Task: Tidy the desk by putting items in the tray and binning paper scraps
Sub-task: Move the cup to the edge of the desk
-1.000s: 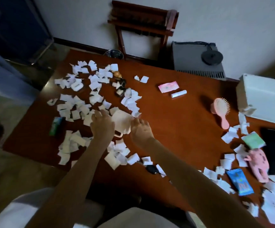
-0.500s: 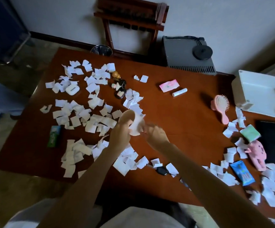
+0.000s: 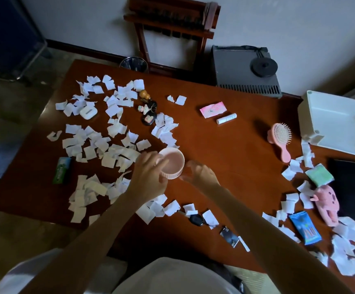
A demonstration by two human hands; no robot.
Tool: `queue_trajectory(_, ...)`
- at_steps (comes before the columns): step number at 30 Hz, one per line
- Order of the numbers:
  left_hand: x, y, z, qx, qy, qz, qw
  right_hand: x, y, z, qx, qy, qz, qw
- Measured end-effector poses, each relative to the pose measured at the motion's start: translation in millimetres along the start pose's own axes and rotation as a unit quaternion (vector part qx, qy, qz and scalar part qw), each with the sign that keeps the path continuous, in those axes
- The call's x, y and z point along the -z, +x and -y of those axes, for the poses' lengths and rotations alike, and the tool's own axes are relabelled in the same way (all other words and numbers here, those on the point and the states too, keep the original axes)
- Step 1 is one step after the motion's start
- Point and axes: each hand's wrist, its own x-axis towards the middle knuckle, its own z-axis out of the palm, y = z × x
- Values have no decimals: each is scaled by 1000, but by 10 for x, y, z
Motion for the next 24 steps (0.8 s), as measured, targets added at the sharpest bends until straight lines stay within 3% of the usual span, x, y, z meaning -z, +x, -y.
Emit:
queue_trajectory(3, 102, 141, -8, 155, 3, -29, 988, -16, 40, 18, 23, 20, 11, 999)
queue_trajectory(6, 17, 246, 73, 282, -76, 91, 952, -57, 64, 42, 46, 45, 13, 998)
queue_trajectory(11, -196, 300, 186, 235, -145, 179, 944, -147, 142, 109, 18, 133, 14, 991)
queue_trajectory(15, -236, 302, 166, 248, -180, 139, 942, -170, 173, 140, -14, 173, -7, 985)
queue_trajectory(19, -133, 264, 206, 261, -213, 72, 939, -156, 103, 262, 56, 118, -101, 986)
queue_trajectory(24, 270, 258, 612, 295, -262, -36, 918, -246, 284, 826, 92, 149, -163, 971)
